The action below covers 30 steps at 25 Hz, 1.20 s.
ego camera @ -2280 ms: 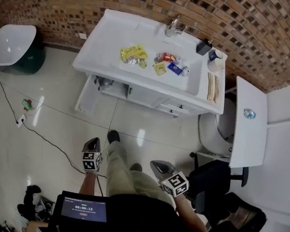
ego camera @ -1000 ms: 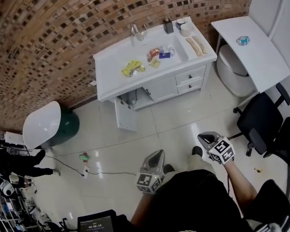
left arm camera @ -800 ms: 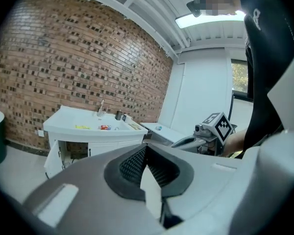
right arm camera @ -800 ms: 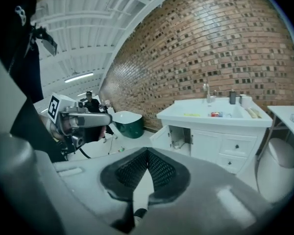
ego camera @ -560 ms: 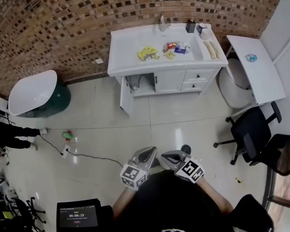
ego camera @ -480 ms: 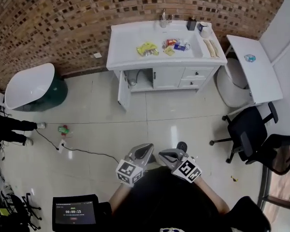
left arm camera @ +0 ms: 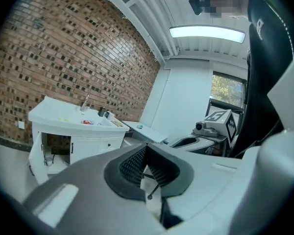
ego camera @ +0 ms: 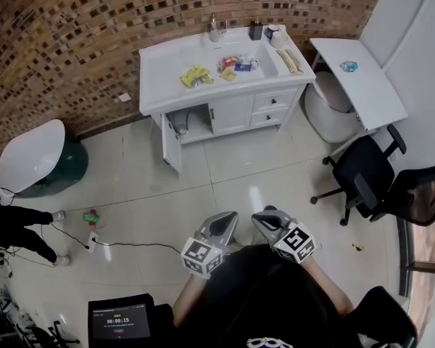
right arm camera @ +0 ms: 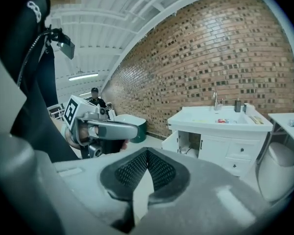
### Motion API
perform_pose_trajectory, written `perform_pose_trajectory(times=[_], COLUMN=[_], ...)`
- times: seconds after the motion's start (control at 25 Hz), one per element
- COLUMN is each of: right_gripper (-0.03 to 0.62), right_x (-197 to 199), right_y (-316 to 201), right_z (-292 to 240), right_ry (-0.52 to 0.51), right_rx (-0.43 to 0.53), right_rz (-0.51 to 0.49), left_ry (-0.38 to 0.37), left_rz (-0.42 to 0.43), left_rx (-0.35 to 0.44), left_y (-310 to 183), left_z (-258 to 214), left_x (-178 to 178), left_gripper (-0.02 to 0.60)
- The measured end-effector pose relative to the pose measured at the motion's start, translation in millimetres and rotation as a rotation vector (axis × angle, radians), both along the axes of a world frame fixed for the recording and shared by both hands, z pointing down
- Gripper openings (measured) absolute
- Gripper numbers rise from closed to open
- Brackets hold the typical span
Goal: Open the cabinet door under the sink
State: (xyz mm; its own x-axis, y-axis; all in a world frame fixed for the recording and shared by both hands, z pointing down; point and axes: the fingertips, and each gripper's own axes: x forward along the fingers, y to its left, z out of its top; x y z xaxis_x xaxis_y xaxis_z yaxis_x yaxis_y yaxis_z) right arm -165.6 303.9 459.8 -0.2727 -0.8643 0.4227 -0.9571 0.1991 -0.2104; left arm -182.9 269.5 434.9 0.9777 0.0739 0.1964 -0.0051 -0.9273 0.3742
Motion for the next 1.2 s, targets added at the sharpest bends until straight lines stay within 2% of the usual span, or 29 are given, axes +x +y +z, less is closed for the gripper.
perform_pose_trajectory(times=[0.28,1.2], right_gripper=[-0.009,-0.009], right_x=[-9,-5], right_y=[6,-4], right_z=[6,5], right_ry=[0.078,0.06], right_rx=[-0.02,0.001], right_rz=[-0.035,0.004], left_ry=[-0.011,-0.015], left_rz=[0.007,-0.027], left_rx=[0.0,-0.022], left_y=[3,-12], left_z=[1,7], left_x=[2,-9], left_gripper=[0.015,0.015])
